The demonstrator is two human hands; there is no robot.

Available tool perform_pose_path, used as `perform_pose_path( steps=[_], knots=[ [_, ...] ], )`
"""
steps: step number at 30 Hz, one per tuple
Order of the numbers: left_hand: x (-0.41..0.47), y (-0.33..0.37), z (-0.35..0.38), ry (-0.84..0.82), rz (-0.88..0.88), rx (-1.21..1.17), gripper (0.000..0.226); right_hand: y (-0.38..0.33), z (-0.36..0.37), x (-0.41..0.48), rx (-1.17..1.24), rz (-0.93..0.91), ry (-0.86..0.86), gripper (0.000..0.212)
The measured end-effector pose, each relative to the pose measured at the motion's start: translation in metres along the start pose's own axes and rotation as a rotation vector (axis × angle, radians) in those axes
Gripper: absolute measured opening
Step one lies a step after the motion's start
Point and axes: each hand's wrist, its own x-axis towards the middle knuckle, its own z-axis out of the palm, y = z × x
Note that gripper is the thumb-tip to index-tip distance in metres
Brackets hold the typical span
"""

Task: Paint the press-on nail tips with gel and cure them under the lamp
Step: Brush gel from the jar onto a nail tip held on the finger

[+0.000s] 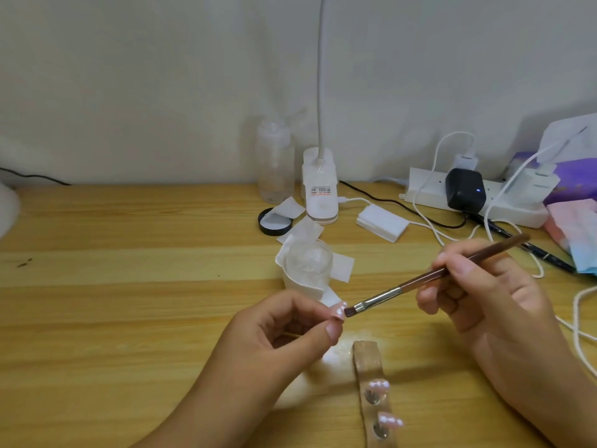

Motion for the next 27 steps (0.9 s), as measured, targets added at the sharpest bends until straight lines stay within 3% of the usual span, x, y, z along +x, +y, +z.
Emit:
perform_pose_path(
  steps=[5,12,16,21,24,27],
  knots=[
    [-0.001,0.0,-0.001,-0.005,0.016,0.019,0.021,-0.001,0.002,-0.001,-0.033,0.003,-0.033,0.035],
    [-0.003,0.0,-0.001,-0.011,0.057,-0.008,0.008,0.004,-0.003,0.006,-0.059,-0.048,0.078,0.009],
    [-0.016,0.011,0.003,0.038,0.358,-0.021,0.004,0.004,-0.004,0.009,-0.004,-0.015,0.103,0.013],
    [-0.036,0.01,0.009,-0.22,0.791,0.479,0.007,0.002,-0.006,0.006,-0.016,-0.005,0.142,0.013],
    [-0.036,0.005,0.01,-0.395,0.862,0.755,0.008,0.0,-0.005,0.005,-0.028,-0.001,0.147,0.01],
    [-0.035,-0.002,0.007,-0.461,0.849,0.877,0.008,-0.001,-0.004,0.004,-0.053,-0.001,0.149,0.011]
  ],
)
